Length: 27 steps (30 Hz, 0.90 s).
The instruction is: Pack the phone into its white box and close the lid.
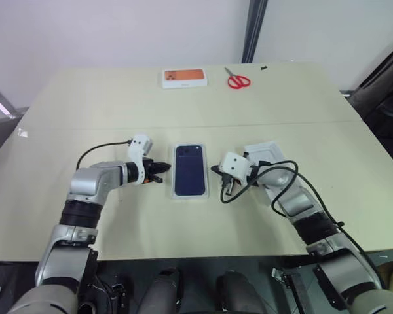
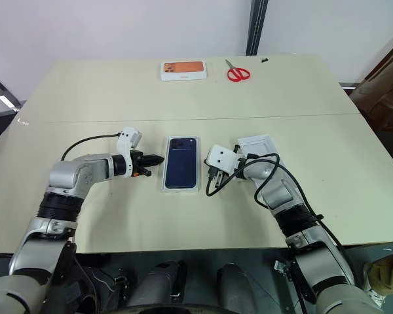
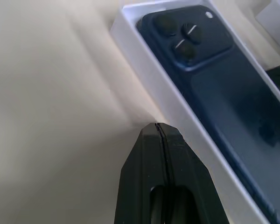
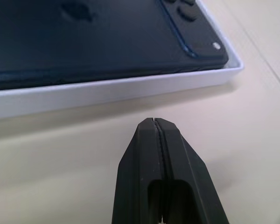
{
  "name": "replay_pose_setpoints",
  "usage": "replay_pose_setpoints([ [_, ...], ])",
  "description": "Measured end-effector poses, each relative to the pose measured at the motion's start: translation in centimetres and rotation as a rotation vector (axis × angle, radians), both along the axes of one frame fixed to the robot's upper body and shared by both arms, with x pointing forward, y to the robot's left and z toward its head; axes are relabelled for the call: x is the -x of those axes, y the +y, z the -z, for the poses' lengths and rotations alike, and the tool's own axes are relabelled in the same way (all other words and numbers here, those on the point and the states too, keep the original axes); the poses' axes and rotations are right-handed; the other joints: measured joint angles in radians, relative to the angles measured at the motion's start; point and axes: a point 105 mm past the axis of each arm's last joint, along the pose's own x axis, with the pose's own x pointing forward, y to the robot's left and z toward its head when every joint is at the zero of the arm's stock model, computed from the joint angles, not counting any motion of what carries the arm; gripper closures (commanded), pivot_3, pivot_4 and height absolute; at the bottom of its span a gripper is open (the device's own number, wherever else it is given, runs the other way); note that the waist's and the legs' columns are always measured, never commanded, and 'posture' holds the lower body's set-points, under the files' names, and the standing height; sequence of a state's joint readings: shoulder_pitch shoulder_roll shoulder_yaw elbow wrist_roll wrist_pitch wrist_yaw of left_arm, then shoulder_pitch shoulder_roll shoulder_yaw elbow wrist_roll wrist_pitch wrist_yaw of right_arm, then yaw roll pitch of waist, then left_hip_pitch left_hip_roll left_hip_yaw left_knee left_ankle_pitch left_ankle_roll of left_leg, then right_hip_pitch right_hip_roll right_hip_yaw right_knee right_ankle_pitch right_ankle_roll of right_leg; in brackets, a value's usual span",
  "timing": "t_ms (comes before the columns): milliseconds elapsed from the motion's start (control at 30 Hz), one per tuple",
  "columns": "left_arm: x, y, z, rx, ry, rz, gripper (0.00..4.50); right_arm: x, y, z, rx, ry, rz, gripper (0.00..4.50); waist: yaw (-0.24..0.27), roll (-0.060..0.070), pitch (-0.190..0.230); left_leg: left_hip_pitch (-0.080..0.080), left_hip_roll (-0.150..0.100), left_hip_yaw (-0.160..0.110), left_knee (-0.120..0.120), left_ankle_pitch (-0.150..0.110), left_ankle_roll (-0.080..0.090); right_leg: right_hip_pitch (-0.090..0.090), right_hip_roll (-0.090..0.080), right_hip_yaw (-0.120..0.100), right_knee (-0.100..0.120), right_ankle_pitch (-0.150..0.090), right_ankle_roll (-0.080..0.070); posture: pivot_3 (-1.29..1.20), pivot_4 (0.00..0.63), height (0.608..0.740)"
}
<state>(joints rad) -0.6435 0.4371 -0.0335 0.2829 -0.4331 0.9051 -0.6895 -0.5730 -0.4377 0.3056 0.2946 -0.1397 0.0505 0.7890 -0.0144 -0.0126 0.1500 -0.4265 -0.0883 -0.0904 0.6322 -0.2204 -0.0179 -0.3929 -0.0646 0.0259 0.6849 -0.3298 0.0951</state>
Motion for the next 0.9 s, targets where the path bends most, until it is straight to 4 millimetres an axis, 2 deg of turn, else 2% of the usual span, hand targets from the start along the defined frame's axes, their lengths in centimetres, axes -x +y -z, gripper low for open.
replay_pose_setpoints([
  [67, 0.2, -0.7, 0.1, 0.004, 0.007, 0.026, 4.48, 0.2, 0.3, -0.2, -0.012, 0.006, -0.015, 4.5, 0.0, 0.0, 0.0, 0.0, 0.0, 0.0, 0.0, 0.0, 0.0, 0.0, 0.0, 0.0, 0.0, 0.0, 0.0, 0.0, 0.15, 0.734],
  [167, 0.7, -2.0, 0.1, 0.015, 0.028, 0.066, 4.48, 0.8, -0.8, -0.3, 0.004, 0.017, -0.027, 4.5, 0.007, 0.0, 0.0, 0.0, 0.0, 0.0, 0.001, 0.0, 0.0, 0.002, 0.0, 0.0, -0.001, 0.0, 0.0, 0.0, 0.15, 0.734],
  [333, 1.9, -5.4, 0.3, 0.054, 0.059, 0.156, 4.48, 2.4, -4.2, -0.2, 0.029, 0.053, 0.016, 4.5, 0.01, 0.0, 0.0, 0.0, 0.0, 0.0, 0.001, 0.0, 0.001, 0.002, -0.001, 0.0, -0.001, 0.0, 0.0, 0.0, 0.15, 0.734],
  [500, 3.0, -9.1, 0.7, 0.093, 0.081, 0.24, 4.48, 2.9, -7.6, -0.6, 0.057, 0.069, 0.118, 4.5, 0.003, -0.001, 0.0, 0.0, 0.0, 0.0, 0.001, 0.0, 0.001, 0.002, 0.0, 0.0, -0.001, 0.0, 0.0, 0.0, 0.15, 0.734],
  [633, 3.6, -11.1, 0.7, 0.091, 0.085, 0.299, 4.48, 3.1, -9.4, -1.0, 0.067, 0.07, 0.172, 4.5, 0.003, -0.001, 0.001, 0.0, 0.0, 0.0, 0.001, 0.0, 0.001, 0.002, 0.0, 0.0, -0.001, 0.0, 0.0, 0.0, 0.15, 0.734],
  [900, 2.8, -11.2, 0.6, 0.072, 0.066, 0.311, 4.48, 3.8, -9.9, -0.7, 0.06, 0.083, 0.189, 4.5, 0.003, -0.001, 0.001, 0.0, 0.0, 0.001, 0.001, 0.0, 0.001, 0.002, 0.0, 0.0, -0.001, 0.0, 0.0, 0.0, 0.15, 0.734],
])
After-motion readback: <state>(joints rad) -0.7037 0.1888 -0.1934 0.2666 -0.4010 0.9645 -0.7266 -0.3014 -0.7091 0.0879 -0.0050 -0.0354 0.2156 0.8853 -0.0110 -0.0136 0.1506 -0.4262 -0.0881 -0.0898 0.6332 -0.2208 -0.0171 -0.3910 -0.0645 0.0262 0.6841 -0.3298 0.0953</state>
